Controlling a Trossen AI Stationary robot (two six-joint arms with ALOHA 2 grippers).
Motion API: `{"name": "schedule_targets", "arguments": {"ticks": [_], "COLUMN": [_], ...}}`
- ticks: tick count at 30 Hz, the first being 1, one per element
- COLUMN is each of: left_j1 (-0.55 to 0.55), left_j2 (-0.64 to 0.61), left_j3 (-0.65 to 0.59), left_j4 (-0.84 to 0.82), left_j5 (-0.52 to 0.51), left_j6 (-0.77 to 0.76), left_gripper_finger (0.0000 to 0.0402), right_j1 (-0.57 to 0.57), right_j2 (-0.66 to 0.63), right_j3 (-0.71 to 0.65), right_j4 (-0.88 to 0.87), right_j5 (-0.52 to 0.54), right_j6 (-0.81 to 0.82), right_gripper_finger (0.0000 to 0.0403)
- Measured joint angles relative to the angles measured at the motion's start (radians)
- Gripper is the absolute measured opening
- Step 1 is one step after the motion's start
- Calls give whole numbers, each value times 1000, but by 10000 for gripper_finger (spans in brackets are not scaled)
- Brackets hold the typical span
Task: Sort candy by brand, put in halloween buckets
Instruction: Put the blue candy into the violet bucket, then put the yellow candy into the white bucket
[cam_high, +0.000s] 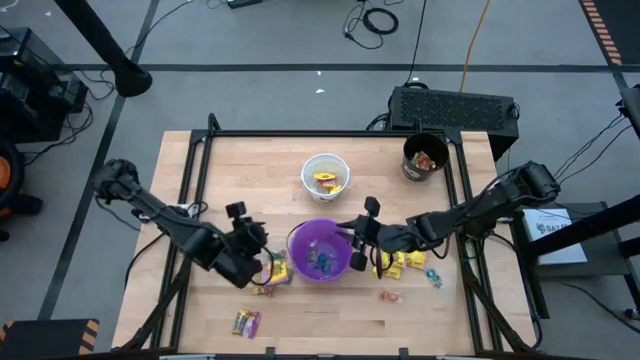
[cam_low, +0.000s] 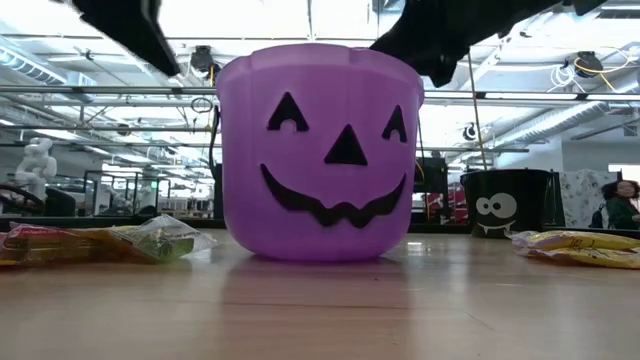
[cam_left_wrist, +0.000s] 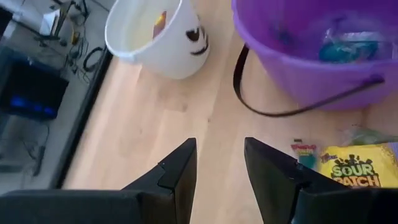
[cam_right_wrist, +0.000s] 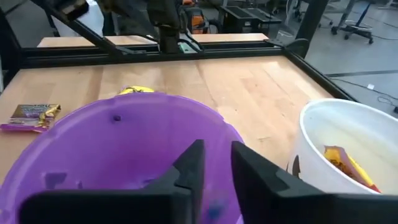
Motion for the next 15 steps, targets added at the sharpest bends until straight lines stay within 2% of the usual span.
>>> {"name": "schedule_targets", "arguments": {"ticks": [3,7,11,15], "left_j1": [-66,-111,-127,-167], "left_j2": [-27,-33,-33,-33], "left_j3": [-62,-169,-270,-333], "left_j4": [59,198,312,448], "left_j5": [-20,-37,47,122], "left_j6": [-98,-139,-231,-273], "left_gripper_finger": [143,143,149,174], "right_j1": [0,0,5,21], "right_j2": [0,-7,-21,-34], "right_j3": [0,0,2,2], "right_j4": [6,23,80,83], "right_j5": [2,5,6,6], "right_j6": [-22,-94,-135,-161], "right_gripper_finger": [110,139,152,157]}}
